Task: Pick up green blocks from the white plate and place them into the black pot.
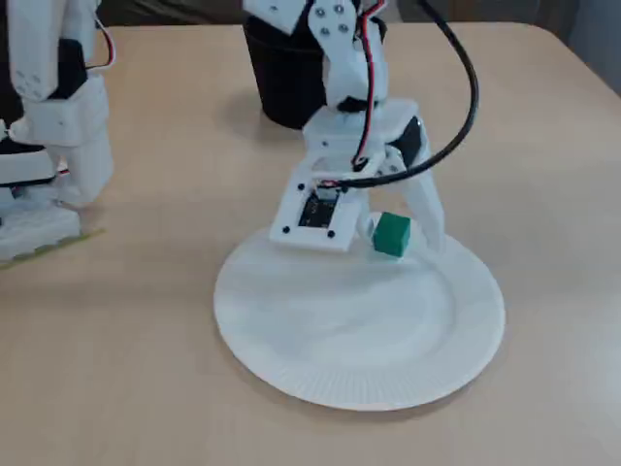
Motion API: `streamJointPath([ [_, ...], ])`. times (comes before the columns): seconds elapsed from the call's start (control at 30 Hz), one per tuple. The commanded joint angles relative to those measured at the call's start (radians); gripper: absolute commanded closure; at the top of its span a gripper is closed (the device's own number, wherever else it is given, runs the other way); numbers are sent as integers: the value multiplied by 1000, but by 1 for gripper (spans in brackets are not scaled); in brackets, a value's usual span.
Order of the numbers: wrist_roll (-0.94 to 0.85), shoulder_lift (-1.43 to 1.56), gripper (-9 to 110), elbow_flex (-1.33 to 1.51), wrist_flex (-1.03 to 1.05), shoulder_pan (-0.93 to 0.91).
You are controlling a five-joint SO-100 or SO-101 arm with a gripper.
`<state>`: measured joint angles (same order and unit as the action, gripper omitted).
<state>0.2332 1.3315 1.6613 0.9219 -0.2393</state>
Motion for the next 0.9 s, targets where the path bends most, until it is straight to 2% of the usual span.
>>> streamJointPath([
  [0.0,15,-9,83,-54,-14,2],
  [0.13,40,-28,104,-78,-9,-14],
  [0.4,6,35,104,-81,-8,-38],
  [0.57,-104,227,104,-81,-37,-21],
  [0.7,-201,417,104,-75,-35,114],
  [0.87,-202,646,104,6,8,411],
])
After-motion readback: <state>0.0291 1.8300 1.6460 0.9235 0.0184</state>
